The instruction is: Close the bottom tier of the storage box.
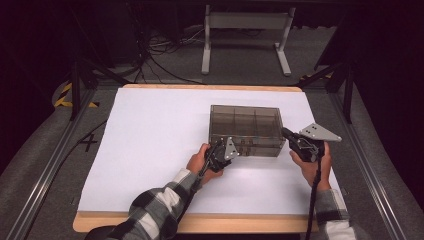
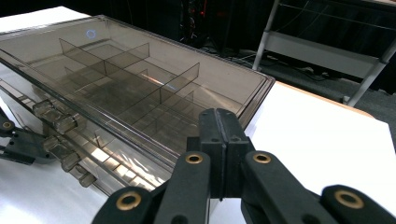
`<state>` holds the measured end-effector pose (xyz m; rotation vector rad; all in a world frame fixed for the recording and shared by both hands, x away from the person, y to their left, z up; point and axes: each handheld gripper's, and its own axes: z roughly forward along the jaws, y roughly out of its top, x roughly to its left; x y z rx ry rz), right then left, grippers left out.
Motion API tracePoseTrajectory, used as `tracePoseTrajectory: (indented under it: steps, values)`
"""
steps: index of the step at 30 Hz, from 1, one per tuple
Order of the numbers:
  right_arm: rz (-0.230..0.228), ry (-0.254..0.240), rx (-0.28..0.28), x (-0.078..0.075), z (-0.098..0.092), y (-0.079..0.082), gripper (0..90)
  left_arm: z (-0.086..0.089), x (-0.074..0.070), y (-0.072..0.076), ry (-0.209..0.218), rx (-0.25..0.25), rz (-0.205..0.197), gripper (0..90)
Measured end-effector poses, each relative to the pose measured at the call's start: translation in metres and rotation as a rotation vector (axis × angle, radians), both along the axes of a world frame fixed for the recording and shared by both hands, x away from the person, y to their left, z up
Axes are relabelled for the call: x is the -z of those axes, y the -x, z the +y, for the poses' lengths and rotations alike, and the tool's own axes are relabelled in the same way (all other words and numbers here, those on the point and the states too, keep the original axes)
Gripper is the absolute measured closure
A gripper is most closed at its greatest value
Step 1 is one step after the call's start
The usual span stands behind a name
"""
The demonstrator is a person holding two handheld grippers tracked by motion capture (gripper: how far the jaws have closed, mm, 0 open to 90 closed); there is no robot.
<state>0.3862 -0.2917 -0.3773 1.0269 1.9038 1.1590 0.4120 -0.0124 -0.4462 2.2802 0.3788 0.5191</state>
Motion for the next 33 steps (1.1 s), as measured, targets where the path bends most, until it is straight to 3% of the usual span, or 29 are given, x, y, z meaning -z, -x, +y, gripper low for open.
tracePoseTrajectory:
  steps: [3,7,15,21,25,33]
  values:
    - [0.000,0.001,0.000,0.000,0.000,0.000,90.0,-0.001,-0.001,-0.001,-0.004,0.006,-0.004,89.7]
    - [0.002,-0.002,-0.001,0.000,0.000,0.000,90.0,0.002,-0.003,-0.003,0.030,0.011,0.018,89.7]
    - [0.001,0.004,-0.001,0.000,0.000,0.000,90.0,0.004,-0.004,-0.005,0.029,0.019,0.028,89.7]
    - [-0.006,0.033,0.005,-0.001,0.003,0.002,90.0,0.003,-0.004,-0.005,0.028,0.017,0.030,89.7]
    - [-0.011,0.058,0.015,-0.002,0.005,0.003,90.0,0.005,-0.006,-0.003,0.027,0.021,0.030,89.7]
    - [-0.012,0.062,0.015,-0.003,0.004,0.004,90.0,0.010,-0.014,0.004,0.022,0.036,0.018,89.8]
